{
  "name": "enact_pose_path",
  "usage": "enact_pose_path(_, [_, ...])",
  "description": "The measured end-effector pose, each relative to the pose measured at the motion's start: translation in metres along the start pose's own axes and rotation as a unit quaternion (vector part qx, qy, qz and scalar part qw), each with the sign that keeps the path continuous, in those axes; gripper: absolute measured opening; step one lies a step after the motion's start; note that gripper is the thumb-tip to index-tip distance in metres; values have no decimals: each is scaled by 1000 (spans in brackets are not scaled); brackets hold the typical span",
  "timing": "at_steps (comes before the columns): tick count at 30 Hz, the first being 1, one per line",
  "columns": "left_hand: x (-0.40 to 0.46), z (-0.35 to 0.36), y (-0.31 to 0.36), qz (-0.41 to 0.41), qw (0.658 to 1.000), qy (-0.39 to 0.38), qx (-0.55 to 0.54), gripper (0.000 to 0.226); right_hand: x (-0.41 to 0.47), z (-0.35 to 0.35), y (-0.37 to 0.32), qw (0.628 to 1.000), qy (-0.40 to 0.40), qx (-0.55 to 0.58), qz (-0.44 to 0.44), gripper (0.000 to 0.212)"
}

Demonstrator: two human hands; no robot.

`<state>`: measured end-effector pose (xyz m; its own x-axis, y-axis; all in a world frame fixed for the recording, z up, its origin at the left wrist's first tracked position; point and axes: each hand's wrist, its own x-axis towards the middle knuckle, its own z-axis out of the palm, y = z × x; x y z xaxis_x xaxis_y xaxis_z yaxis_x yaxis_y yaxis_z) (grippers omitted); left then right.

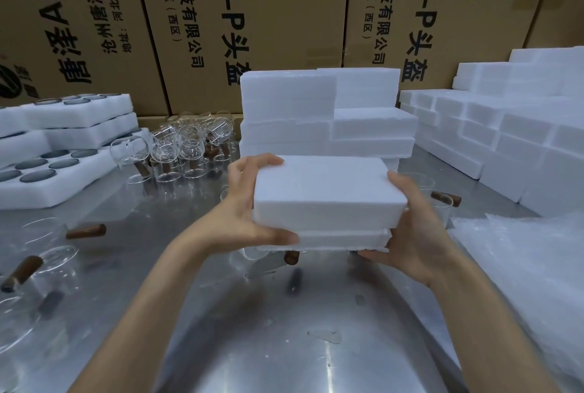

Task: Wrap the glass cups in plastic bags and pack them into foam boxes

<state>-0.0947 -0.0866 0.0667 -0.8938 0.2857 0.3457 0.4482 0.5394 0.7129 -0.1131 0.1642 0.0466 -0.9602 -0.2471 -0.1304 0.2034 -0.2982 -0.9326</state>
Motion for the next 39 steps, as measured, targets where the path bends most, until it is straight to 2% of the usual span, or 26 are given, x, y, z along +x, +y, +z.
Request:
enact_pose_path(5, [0, 3, 6, -6, 999, -2, -33, 79, 0, 3, 0, 999, 10, 22, -22, 38])
enact_pose_path(13, [1, 3, 4, 43, 998, 35, -13, 78, 4, 2, 2, 999, 21, 29, -33, 33])
enact_pose_path(23, [2, 1, 0, 40, 998, 39, -18, 82, 4, 3, 6, 999, 30, 14, -37, 29])
enact_pose_path(32, [4, 4, -6, -19, 999, 17, -41, 99, 7, 4, 7, 998, 36, 19, -54, 22])
enact_pose_path(39, [4, 2, -12, -23, 998, 4, -63, 104, 5, 10, 7, 997, 37, 26, -59, 31])
